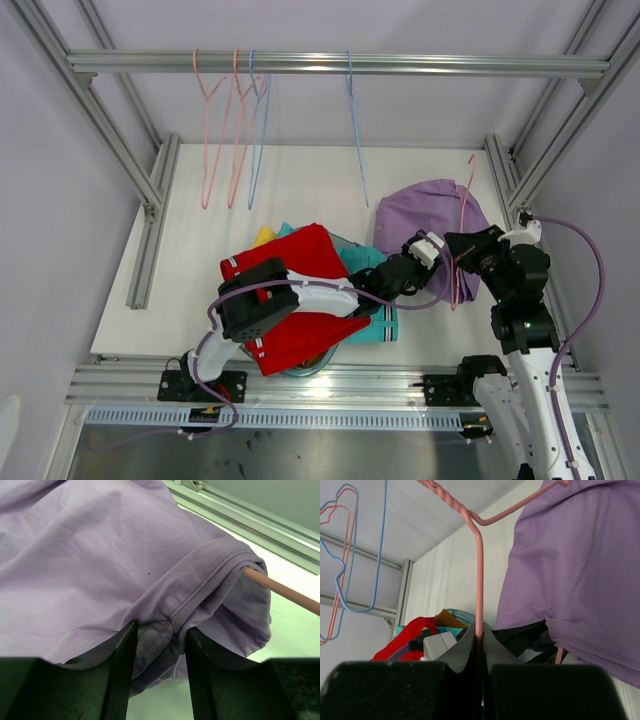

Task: Remove the trousers from the hanger

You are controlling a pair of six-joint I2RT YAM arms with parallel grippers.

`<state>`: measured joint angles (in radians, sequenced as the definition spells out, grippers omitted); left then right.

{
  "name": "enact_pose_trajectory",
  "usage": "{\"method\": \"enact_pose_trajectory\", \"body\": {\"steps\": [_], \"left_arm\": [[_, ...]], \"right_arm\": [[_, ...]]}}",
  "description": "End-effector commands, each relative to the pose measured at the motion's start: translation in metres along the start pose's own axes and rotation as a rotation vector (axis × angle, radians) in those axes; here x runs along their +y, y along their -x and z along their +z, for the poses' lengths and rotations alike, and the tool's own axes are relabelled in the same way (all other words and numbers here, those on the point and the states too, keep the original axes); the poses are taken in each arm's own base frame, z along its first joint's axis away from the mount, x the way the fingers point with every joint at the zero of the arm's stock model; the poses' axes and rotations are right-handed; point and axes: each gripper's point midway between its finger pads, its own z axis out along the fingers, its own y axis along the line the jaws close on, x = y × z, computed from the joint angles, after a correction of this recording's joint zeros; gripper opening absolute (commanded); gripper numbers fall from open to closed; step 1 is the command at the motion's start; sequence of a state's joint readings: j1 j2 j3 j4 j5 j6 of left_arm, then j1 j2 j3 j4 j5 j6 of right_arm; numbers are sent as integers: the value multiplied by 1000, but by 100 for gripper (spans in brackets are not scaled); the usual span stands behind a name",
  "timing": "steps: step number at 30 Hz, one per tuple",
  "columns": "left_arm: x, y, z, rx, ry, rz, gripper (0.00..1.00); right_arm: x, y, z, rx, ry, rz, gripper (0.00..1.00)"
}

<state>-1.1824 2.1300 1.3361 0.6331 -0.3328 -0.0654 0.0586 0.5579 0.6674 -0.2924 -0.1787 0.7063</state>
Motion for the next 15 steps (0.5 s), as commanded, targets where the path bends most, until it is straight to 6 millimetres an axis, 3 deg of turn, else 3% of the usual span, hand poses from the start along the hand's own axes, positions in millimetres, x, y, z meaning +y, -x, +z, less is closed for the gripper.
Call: {"method": "enact_pose_trajectory", "body": {"steps": [1, 15], "left_arm": [[-15, 39, -8, -70, -52, -59, 46], [-19, 45, 14, -73, -16, -126, 47]], "right_arm": [[17, 12, -1, -41, 78, -30, 0], [23, 12, -2, -36, 113, -16, 0]]}}
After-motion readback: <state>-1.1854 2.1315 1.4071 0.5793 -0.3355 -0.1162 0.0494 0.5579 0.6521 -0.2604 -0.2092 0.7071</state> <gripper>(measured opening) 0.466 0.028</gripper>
